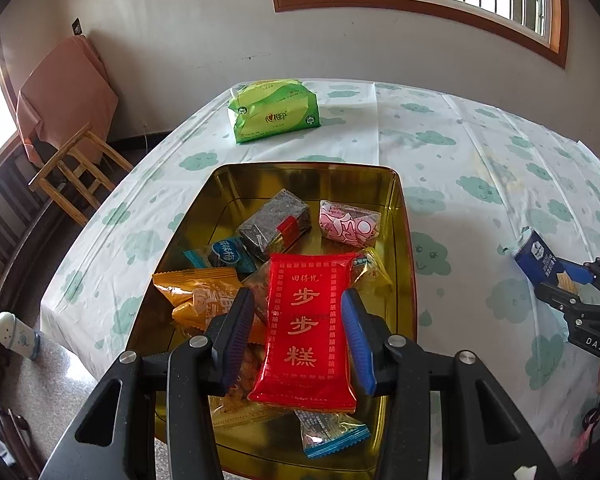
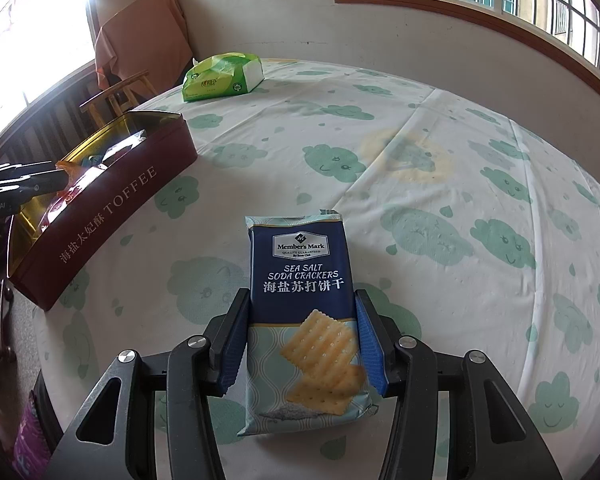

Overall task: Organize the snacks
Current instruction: 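Lower the red packet into the tin and open the left gripper, then carry the soda cracker packet over the tin and open the right gripper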

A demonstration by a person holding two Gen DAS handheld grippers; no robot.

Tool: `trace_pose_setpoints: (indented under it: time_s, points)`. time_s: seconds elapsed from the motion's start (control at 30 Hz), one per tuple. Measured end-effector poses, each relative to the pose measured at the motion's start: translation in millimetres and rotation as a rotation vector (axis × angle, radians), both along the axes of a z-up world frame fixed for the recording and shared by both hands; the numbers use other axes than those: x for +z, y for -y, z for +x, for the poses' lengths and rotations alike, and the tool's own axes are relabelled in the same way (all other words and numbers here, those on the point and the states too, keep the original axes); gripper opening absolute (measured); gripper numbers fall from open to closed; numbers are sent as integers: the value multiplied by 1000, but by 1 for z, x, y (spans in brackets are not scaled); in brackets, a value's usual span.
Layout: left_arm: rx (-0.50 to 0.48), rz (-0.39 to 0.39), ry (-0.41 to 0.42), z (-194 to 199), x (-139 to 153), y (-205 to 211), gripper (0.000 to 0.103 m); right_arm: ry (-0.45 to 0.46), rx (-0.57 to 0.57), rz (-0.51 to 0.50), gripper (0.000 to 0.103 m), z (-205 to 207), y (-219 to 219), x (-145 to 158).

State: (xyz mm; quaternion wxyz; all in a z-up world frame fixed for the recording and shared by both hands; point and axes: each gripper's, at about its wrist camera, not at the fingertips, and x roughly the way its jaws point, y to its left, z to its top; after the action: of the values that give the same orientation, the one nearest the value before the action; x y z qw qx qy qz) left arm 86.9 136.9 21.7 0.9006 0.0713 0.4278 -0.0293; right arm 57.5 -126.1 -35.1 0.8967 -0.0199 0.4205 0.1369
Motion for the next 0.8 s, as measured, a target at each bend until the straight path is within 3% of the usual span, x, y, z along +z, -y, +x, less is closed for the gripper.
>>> trace_pose_setpoints:
  time_s: [0.5,0.6,0.73,0.8]
  points:
    - [63,-33,11,-27,9,-11,44,-3,-3,5,51,-3,-2,1]
    - [94,-30,16,-35,11,-18,48,-3,-1,17,51,-6,-3,5]
    - [136,-7,37,-45,14,-24,63,18,15,30,51,-12,-11,21]
    - [144,-15,46,-50,16,-29,64,30,30,32,51,-13,-20,30]
